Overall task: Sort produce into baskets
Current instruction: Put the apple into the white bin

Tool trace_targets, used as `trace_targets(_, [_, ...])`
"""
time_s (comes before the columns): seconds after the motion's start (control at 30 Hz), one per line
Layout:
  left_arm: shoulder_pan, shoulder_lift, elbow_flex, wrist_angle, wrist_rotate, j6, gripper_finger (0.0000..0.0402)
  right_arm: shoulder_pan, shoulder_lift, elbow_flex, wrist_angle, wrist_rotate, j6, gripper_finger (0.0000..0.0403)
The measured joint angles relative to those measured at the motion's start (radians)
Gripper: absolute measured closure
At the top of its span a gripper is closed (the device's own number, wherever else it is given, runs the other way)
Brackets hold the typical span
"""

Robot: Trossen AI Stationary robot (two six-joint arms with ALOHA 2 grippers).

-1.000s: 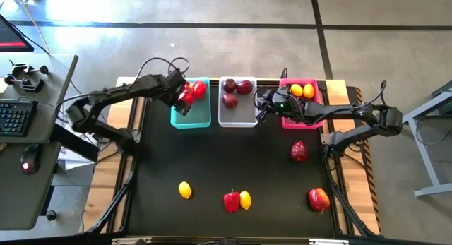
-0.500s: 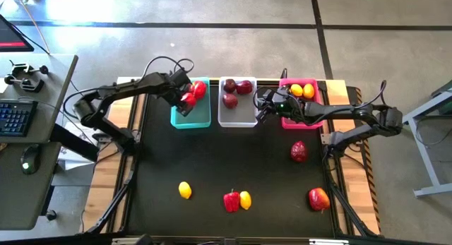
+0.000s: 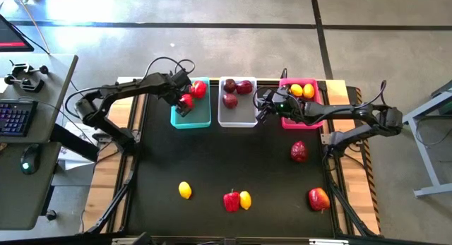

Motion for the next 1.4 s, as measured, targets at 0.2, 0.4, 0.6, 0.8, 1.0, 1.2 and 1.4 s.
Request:
trace_targets(0.2, [-0.067, -0.072, -0.011, 0.049, -0.106, 0.048, 0.0179, 0.003, 0.000, 0.000, 0.020, 0.017, -0.003, 0.0403])
trace_targets(0.4, [-0.162, -0.199, -0.097, 0.280, -0.095, 0.059, 0.0263, 0.073, 0.000, 0.000, 0.092, 0.071, -0.093, 0.0403])
trace_targets(0.6, [-0.263, -0.312, -0.246, 0.618, -0.045, 0.071, 0.0345, 0.179, 0.000, 0.001, 0.099, 0.108, -0.105, 0.0403])
trace_targets(0.8, [-0.354, -0.365, -0.388, 0.961, -0.022, 0.086, 0.0396, 0.287, -0.050, 0.001, 0.029, 0.109, -0.022, 0.0403])
trace_targets(1.0, [-0.426, -0.379, -0.524, 1.294, -0.022, 0.122, 0.0399, 0.400, -0.166, 0.047, -0.248, 0.266, 0.178, 0.0403])
trace_targets(1.2, [-0.438, -0.369, -0.588, 1.394, -0.110, 0.073, 0.0401, 0.498, -0.201, 0.158, -0.682, 0.246, 0.530, 0.0401])
trace_targets(1.4, [-0.438, -0.369, -0.601, 1.414, -0.135, 0.074, 0.0401, 0.631, -0.138, 0.221, -0.967, 0.145, 0.769, 0.0345])
